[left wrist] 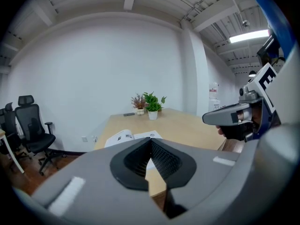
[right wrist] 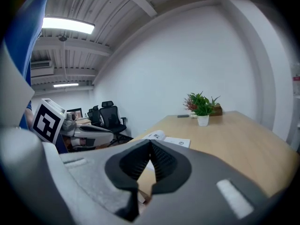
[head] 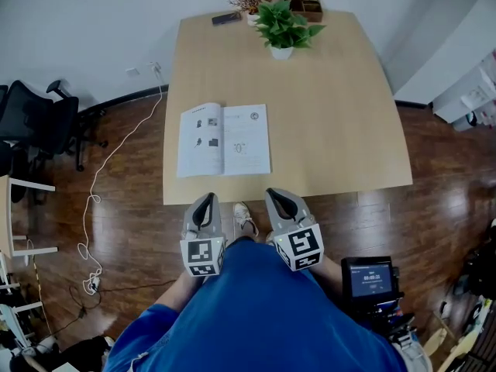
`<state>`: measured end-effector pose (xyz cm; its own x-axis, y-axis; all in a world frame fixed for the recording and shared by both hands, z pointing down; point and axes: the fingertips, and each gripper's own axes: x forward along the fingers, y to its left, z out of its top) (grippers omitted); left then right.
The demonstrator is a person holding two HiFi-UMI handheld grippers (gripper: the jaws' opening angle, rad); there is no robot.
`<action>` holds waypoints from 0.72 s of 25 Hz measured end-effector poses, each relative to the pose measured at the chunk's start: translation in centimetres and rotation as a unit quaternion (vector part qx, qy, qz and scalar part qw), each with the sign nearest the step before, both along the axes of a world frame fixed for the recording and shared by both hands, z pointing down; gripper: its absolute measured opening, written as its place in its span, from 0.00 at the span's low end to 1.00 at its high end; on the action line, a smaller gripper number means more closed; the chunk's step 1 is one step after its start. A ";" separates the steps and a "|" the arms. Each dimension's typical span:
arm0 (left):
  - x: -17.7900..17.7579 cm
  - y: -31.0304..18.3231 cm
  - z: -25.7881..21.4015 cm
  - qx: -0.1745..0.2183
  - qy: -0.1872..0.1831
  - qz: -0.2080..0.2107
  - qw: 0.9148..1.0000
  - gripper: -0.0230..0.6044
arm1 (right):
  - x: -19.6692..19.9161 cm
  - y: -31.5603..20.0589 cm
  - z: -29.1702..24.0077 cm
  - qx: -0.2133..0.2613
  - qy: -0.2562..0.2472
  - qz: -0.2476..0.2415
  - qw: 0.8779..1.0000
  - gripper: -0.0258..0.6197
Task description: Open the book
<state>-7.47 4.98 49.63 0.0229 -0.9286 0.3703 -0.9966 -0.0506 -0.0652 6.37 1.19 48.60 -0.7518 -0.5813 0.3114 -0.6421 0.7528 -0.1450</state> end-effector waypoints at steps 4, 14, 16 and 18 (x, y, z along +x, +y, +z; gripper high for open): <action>1.8 2.4 -1.1 0.004 -0.004 -0.001 1.000 0.05 | 1.0 2.5 -0.4 0.000 -0.009 -0.013 1.000 0.04; 4.3 3.6 -1.6 0.014 -0.005 0.046 0.999 0.05 | 1.8 4.5 -1.6 0.008 -0.015 0.006 1.000 0.04; 4.4 3.7 -1.7 0.017 -0.004 0.056 0.998 0.05 | 1.6 4.7 -1.7 0.010 -0.013 0.011 1.000 0.04; 4.1 3.8 -1.7 0.021 0.003 0.059 0.998 0.05 | 1.3 4.9 -1.7 0.012 -0.009 0.015 1.000 0.04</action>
